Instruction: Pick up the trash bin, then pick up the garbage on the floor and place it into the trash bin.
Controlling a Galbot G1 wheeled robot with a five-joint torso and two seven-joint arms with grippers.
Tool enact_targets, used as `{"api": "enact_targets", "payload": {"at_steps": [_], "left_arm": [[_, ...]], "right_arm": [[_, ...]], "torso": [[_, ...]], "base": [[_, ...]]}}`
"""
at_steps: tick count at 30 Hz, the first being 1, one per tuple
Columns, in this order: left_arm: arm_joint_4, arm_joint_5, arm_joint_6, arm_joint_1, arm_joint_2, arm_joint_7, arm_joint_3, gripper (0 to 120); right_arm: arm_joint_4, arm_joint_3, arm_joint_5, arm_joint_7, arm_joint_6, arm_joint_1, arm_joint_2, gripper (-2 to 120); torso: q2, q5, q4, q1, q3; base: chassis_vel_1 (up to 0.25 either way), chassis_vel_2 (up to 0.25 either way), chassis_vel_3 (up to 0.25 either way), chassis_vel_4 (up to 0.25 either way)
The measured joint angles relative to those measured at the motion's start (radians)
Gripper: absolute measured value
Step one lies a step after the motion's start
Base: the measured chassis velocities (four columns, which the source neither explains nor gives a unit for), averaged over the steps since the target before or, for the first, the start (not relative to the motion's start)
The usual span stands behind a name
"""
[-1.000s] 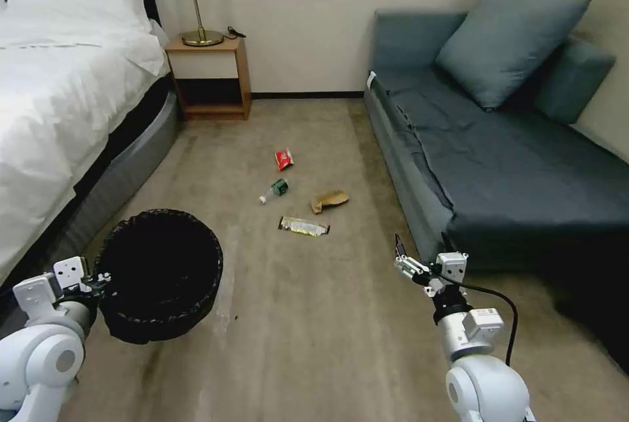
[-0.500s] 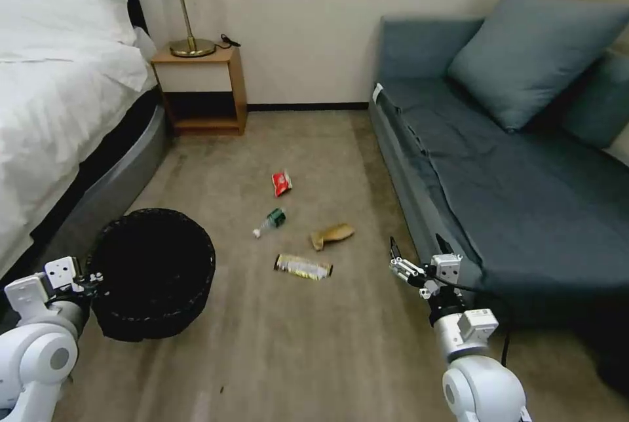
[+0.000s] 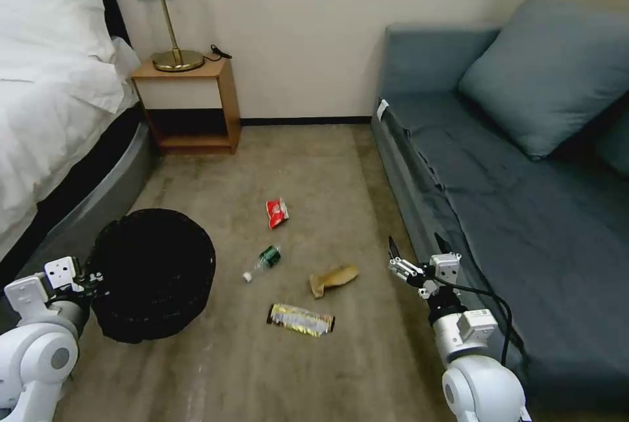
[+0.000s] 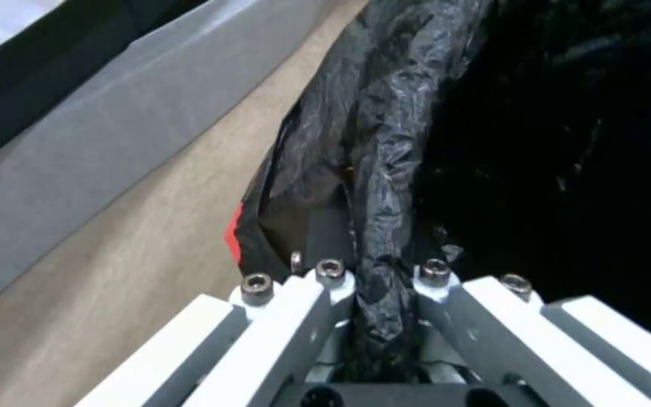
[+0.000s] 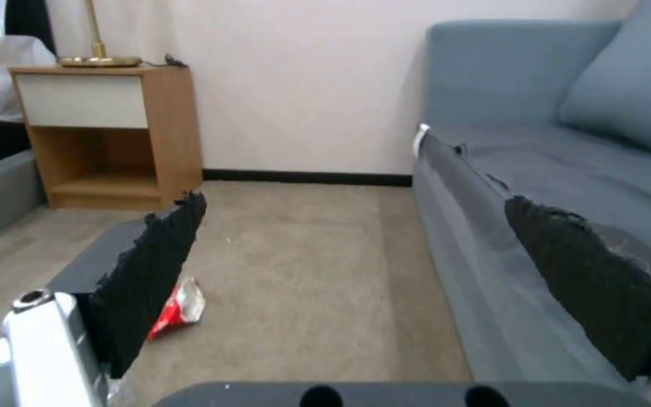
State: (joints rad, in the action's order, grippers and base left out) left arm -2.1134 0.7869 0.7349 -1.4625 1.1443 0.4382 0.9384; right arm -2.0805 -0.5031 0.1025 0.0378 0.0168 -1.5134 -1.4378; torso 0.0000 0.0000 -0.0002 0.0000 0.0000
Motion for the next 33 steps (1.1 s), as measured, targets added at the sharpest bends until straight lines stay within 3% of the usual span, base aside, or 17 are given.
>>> {"api": "enact_targets", "payload": {"at_steps": [8, 12, 16, 17, 19, 22, 25, 26, 29, 33], "left_arm": [[-0.003, -0.001, 0.000, -0.002, 0.003, 0.000, 0.000, 2], [-0.005, -0.001, 0.000, -0.003, 0.005, 0.000, 0.000, 2], [-0.007, -0.003, 0.000, -0.006, 0.009, 0.001, 0.002, 2], [-0.007, -0.003, 0.000, -0.006, 0.009, 0.001, 0.002, 2], [-0.003, -0.005, 0.001, -0.006, 0.014, -0.001, 0.003, 2], [0.007, -0.006, 0.001, -0.002, 0.019, -0.002, 0.004, 2], [0.026, -0.014, 0.001, 0.006, 0.040, -0.004, 0.003, 2], [0.026, -0.014, 0.001, 0.006, 0.040, -0.004, 0.003, 2], [0.030, -0.024, 0.001, 0.006, 0.062, -0.007, 0.002, 2], [0.029, -0.029, 0.001, 0.002, 0.075, -0.007, 0.007, 2]], "right_arm": [[0.006, 0.027, -0.007, -0.013, -0.002, 0.007, 0.007, 100], [0.004, 0.060, 0.030, -0.045, 0.045, 0.024, 0.026, 100], [-0.008, 0.150, 0.187, -0.123, 0.186, 0.078, 0.080, 100], [-0.008, 0.150, 0.187, -0.123, 0.186, 0.078, 0.080, 100], [0.017, 0.221, 0.313, -0.144, 0.269, 0.143, 0.131, 100], [0.074, 0.283, 0.379, -0.115, 0.293, 0.213, 0.194, 100], [0.290, 0.440, 0.353, 0.077, 0.181, 0.426, 0.416, 100], [0.290, 0.440, 0.353, 0.077, 0.181, 0.426, 0.416, 100], [0.531, 0.591, 0.209, 0.273, -0.028, 0.600, 0.532, 100], [0.680, 0.715, 0.127, 0.378, -0.164, 0.747, 0.560, 100]], "torso": [[0.000, 0.0000, -0.0001, 0.000, 0.000], [0.000, 0.0000, 0.0000, 0.000, 0.000], [0.000, 0.0000, 0.0002, 0.000, 0.000], [0.000, 0.0000, 0.0002, 0.000, 0.000], [0.000, 0.0001, 0.0003, 0.000, 0.000], [0.000, 0.0000, 0.0002, 0.000, 0.000], [0.000, 0.0000, 0.0004, 0.000, 0.000], [0.000, 0.0000, 0.0004, 0.000, 0.000], [0.000, 0.0004, -0.0002, 0.000, 0.000], [0.000, 0.0002, -0.0001, 0.000, 0.000]], "base": [[-0.131, 0.109, 0.113, -0.117], [-0.014, 0.005, 0.002, -0.011], [0.000, 0.000, 0.000, 0.000], [0.000, 0.000, 0.000, 0.000], [0.000, 0.000, 0.000, 0.000], [0.000, 0.000, 0.000, 0.000], [0.000, 0.000, 0.000, 0.000], [0.000, 0.000, 0.000, 0.000], [0.000, 0.000, 0.000, 0.000], [0.000, 0.000, 0.000, 0.000]]}}
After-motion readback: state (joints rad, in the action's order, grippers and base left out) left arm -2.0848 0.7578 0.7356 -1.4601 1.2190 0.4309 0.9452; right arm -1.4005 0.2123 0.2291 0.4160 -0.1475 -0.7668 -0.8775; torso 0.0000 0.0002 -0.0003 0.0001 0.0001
